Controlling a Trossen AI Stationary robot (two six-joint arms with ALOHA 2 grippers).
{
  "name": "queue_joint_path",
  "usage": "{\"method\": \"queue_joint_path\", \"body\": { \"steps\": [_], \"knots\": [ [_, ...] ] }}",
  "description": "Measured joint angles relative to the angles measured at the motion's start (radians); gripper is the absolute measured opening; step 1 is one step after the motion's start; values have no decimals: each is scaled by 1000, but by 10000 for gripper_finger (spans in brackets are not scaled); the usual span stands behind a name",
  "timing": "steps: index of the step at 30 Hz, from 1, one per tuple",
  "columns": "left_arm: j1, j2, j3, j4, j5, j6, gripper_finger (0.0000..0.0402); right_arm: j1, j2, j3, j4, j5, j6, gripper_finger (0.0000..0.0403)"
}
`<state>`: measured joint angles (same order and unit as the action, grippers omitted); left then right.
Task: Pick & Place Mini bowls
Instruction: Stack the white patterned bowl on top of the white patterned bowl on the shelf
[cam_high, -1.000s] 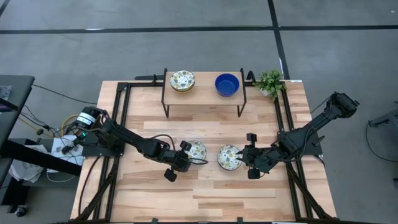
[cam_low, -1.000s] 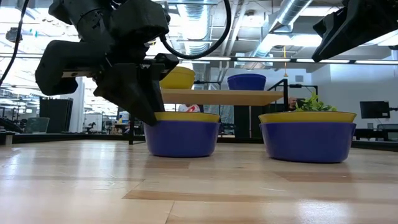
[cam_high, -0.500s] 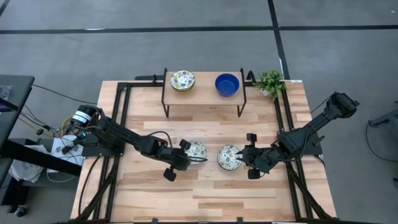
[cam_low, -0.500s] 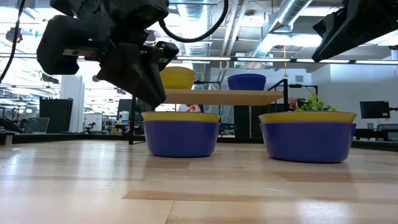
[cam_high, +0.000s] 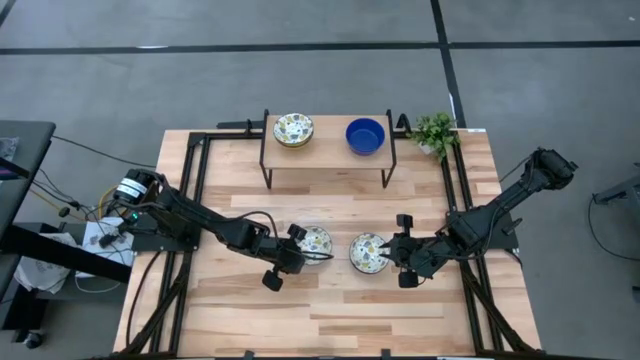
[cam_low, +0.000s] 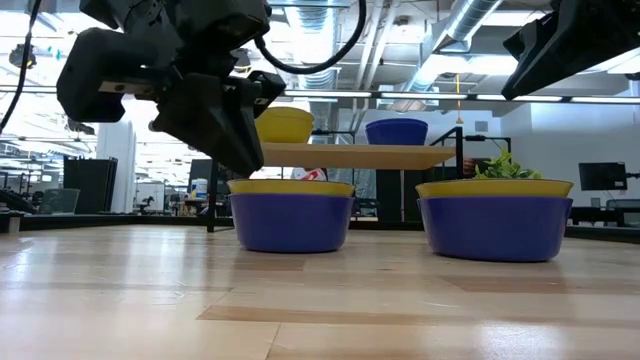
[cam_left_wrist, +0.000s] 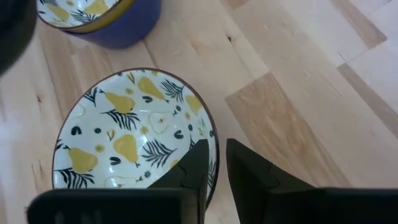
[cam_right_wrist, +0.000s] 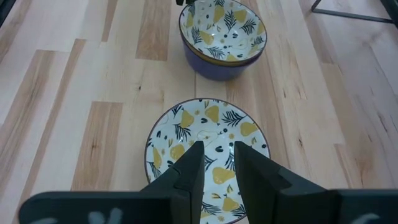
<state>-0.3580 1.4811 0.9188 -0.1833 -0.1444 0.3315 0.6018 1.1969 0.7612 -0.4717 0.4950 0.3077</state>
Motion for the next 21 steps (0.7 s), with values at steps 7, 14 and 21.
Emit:
{"method": "queue_joint_path", "body": {
  "steps": [7,14,21],
  "knots": [
    [0,6,-14,9,2,0,72,0,0,0,1,0,7,79],
    [0,6,-32,48,6,0,73,0,0,0,-2,0,7,79],
    [12,6,-53,72,18,0,73,0,0,0,-3,0,7,79]
  ]
}}
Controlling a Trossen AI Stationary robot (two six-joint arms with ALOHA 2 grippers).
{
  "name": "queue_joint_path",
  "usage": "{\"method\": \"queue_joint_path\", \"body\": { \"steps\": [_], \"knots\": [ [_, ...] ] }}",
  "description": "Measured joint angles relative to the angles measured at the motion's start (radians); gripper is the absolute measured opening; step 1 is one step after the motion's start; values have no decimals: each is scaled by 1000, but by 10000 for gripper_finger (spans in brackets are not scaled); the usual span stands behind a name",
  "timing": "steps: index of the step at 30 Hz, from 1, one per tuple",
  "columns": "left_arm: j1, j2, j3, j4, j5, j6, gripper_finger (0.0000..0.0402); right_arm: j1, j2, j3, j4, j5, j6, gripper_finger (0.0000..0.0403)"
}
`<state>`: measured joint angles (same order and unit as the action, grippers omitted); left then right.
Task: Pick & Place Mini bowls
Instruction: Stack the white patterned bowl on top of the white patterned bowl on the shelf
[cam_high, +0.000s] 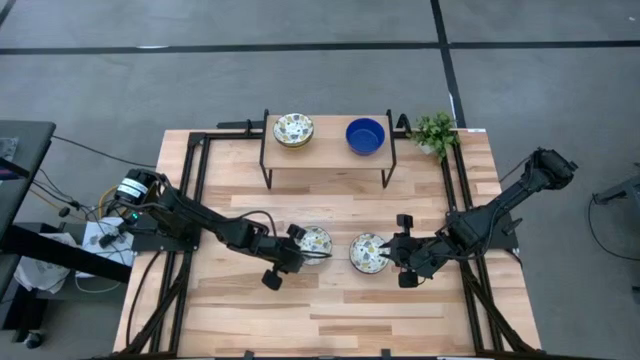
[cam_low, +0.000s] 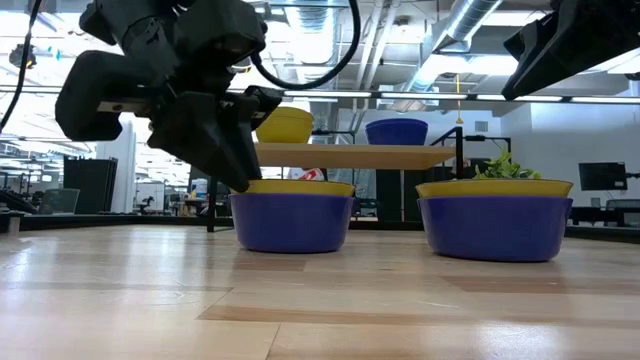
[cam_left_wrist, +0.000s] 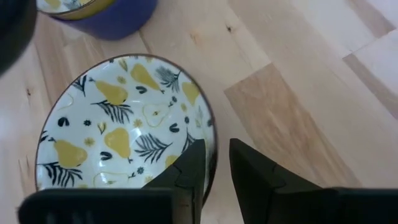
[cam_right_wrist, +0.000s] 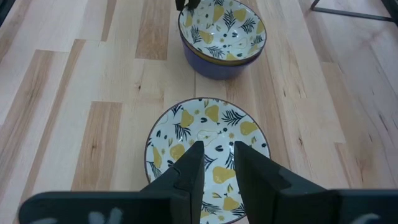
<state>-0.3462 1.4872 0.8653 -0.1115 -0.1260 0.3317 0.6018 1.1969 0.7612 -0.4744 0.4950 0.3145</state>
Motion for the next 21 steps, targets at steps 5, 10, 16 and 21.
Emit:
{"method": "queue_joint_path", "body": {
  "steps": [5,10,16,21],
  "knots": [
    [1,0,-12,23,1,0,71,0,0,0,0,0,0,79],
    [1,0,-12,29,0,0,71,0,0,0,0,0,0,79],
    [1,0,-12,30,0,0,69,0,0,0,0,0,0,79],
    [1,0,-12,30,0,0,67,0,0,0,0,0,0,79]
  ]
}}
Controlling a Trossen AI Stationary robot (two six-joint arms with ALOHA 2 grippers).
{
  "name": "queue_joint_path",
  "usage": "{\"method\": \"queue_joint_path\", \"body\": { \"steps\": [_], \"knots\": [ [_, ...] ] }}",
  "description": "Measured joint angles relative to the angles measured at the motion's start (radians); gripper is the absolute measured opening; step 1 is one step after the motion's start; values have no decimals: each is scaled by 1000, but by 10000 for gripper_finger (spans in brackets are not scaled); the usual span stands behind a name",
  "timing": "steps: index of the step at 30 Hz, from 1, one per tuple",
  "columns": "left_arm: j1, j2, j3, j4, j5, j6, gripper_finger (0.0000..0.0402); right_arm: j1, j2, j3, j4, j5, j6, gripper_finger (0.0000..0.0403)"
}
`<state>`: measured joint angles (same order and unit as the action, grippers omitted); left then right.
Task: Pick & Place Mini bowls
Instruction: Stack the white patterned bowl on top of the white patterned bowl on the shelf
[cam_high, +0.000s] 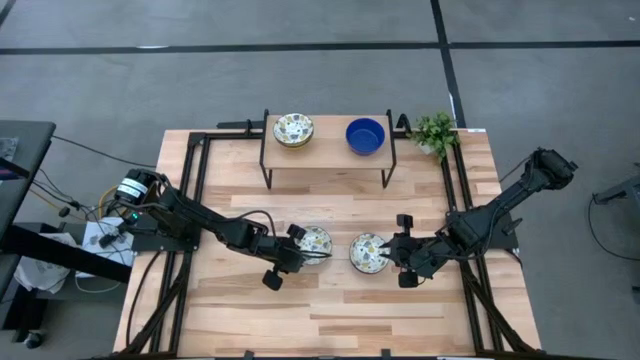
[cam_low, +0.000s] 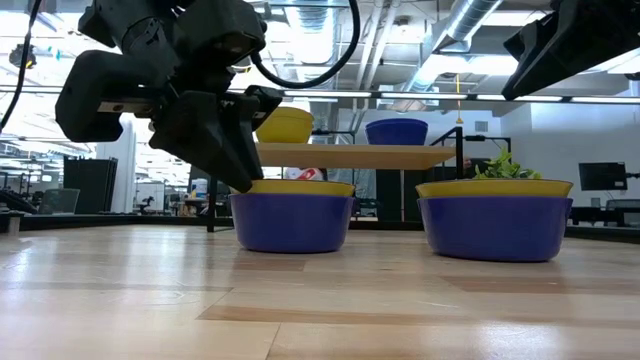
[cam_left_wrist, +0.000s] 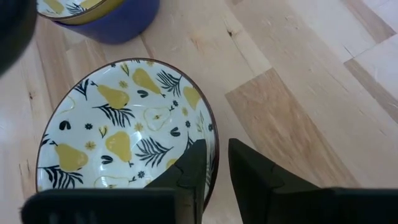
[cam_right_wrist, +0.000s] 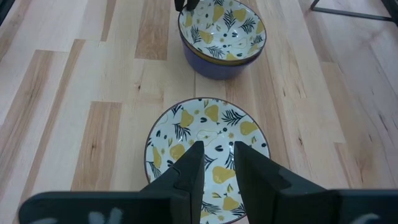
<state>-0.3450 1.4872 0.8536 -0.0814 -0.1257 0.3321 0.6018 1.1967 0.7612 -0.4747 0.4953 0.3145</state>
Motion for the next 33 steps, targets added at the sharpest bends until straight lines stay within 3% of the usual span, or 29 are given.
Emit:
{"method": "queue_joint_path", "body": {
  "steps": [24,33],
  "knots": [
    [9,0,1,0,0,0,66,0,0,0,0,0,0,79],
    [30,0,1,0,0,0,32,0,0,0,0,0,0,79]
  ]
}}
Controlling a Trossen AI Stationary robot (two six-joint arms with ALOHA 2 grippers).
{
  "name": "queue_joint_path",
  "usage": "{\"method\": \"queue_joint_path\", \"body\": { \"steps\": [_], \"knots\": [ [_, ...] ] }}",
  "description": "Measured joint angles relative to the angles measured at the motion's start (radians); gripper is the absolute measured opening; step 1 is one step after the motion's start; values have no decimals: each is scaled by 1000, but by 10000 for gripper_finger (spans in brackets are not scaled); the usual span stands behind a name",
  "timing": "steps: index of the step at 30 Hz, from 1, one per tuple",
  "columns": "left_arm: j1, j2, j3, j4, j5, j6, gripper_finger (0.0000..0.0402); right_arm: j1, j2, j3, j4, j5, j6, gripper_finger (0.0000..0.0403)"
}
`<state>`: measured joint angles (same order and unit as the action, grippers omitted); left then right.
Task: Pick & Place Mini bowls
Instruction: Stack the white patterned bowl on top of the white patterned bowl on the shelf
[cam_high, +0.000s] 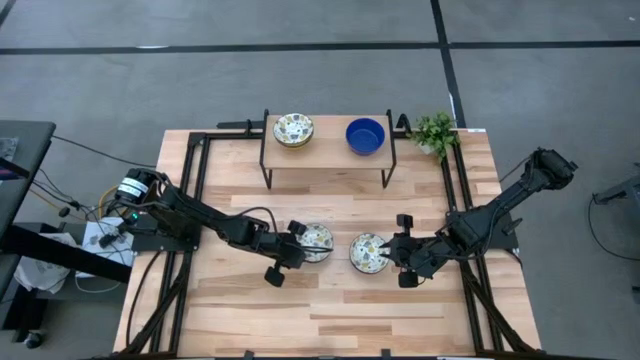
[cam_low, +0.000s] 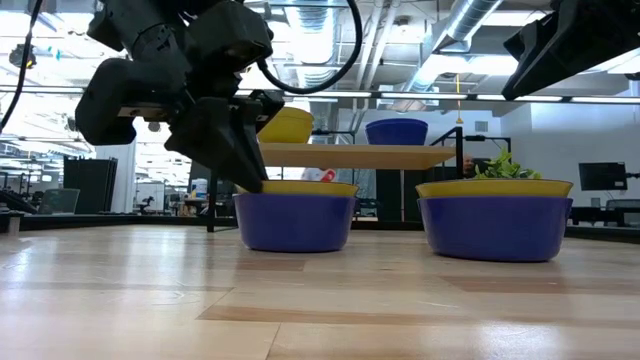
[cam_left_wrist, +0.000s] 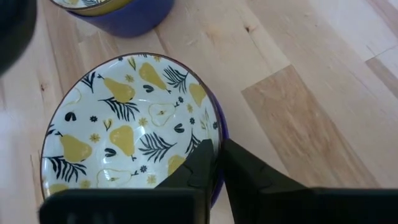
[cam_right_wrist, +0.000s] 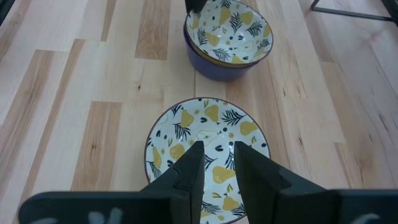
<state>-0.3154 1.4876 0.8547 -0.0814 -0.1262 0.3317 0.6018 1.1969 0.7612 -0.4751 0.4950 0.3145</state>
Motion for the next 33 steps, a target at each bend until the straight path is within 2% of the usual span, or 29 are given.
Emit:
{"method": "queue_joint_path", "body": {
  "steps": [11,24,33],
  "knots": [
    [0,0,1,0,-2,17,18,0,0,0,0,0,0,79],
    [-18,-9,1,1,-102,79,9,0,0,0,-3,0,0,79],
    [-65,-75,2,-2,-159,101,7,0,0,0,-4,0,0,79]
  ]
}}
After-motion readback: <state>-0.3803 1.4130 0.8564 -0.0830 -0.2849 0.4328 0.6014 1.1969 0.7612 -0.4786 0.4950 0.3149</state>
